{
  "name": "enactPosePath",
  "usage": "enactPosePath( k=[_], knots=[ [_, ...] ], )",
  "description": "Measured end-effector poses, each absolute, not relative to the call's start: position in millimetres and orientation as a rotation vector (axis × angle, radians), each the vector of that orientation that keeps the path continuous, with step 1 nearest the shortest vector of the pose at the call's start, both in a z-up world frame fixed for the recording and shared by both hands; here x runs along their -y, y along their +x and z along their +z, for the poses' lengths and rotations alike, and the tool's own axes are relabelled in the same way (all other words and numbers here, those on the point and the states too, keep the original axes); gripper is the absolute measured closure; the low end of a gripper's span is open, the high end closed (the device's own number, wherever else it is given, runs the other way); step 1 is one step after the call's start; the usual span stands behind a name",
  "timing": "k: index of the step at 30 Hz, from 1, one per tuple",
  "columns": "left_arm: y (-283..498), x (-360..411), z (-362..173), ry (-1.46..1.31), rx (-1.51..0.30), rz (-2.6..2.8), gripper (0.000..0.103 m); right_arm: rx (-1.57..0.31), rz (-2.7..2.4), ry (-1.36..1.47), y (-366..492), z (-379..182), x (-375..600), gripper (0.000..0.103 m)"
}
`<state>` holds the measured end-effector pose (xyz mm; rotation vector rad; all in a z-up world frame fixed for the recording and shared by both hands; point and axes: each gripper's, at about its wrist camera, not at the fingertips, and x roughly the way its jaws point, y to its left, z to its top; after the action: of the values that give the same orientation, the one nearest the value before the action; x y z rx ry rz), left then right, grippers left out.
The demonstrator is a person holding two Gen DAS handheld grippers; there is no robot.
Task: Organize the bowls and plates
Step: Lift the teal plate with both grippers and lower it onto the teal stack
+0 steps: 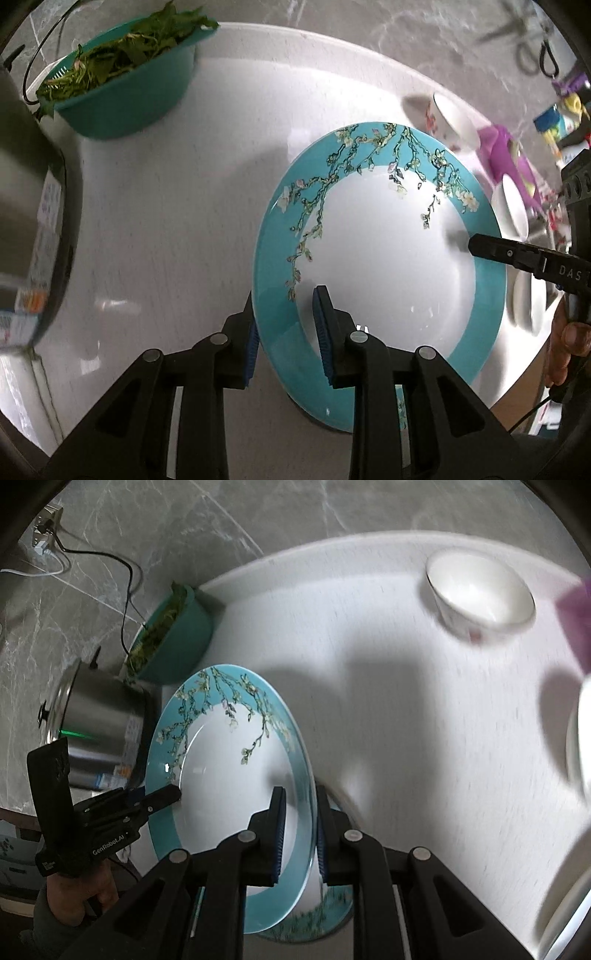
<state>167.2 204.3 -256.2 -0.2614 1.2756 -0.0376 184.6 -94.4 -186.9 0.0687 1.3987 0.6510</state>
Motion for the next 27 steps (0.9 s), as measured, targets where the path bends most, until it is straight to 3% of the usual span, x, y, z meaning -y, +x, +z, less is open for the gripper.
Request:
enactPosePath(
  k=[10, 27],
  knots=[
    [124, -177, -287, -0.223, -1.310, -0.043, 0.077, -1.440, 0.612, 0.059, 152, -210, 110, 0.086],
    [117, -165, -302, -0.123, -1.315, -0.033, 0.076, -1.389, 0.557, -0.045, 126, -223, 113, 0.086]
  ],
)
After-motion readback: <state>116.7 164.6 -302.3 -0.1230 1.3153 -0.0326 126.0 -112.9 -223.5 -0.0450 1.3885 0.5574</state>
